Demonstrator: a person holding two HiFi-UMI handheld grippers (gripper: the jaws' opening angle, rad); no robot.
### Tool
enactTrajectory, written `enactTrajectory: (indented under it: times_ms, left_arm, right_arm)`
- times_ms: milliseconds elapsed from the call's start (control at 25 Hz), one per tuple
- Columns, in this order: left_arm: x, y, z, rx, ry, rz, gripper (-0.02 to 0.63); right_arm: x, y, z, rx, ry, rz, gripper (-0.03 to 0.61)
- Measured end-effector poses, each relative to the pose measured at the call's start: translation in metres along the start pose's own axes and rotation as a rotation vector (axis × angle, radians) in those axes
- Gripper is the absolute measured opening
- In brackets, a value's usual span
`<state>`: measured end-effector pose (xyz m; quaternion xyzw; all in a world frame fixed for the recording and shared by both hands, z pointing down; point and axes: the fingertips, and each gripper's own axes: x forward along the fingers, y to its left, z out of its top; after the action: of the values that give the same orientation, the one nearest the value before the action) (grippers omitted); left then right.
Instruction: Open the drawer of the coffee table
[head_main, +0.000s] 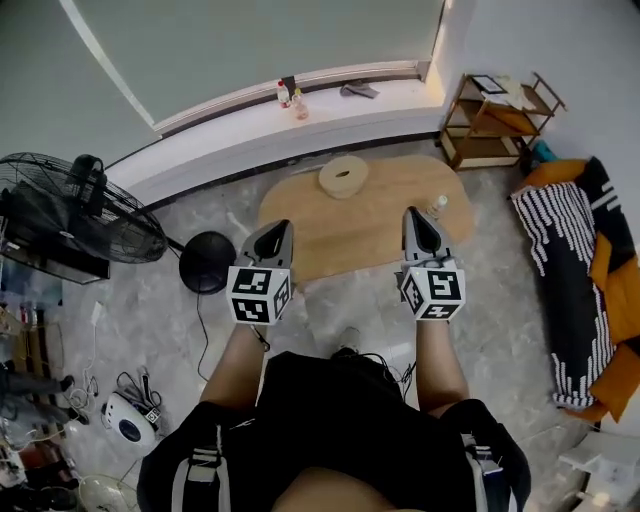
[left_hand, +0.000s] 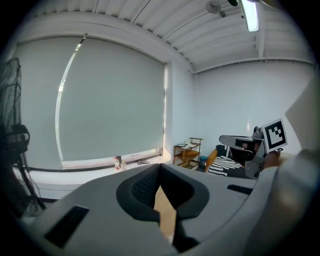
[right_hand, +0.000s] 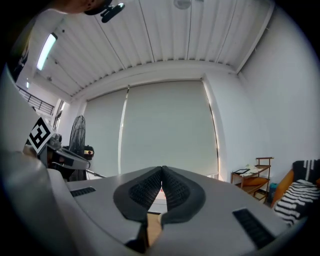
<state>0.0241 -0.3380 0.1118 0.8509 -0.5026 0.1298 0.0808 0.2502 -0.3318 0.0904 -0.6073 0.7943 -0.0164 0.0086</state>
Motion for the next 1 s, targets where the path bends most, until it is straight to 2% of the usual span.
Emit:
enactTrajectory:
  times_ms: [240,480,760,1000]
  left_arm:
    - [0.004,0.015,-0.020,-0.029,0.054,0.081,0.021]
    - [0.003,0.033,-0.036,-0.069,0.059,0.141,0.021]
    - [-0.008,0.041,-0.067,-0.101,0.079,0.136,0.021]
    - [-0.039,0.036,-0.092,-0.108,0.054,0.134,0.021]
  right_arm:
    - [0.023,-0.002,-0.012,0.000,0.017,0.062,0.015]
    - [0.033,0.009,-0.029,-0.006,0.050,0.107,0.015]
    - [0.027,0.033,-0.053,-0.029,0.094,0.125,0.015]
    - [-0.009,0.053,-0.081,-0.046,0.145,0.109,0.015]
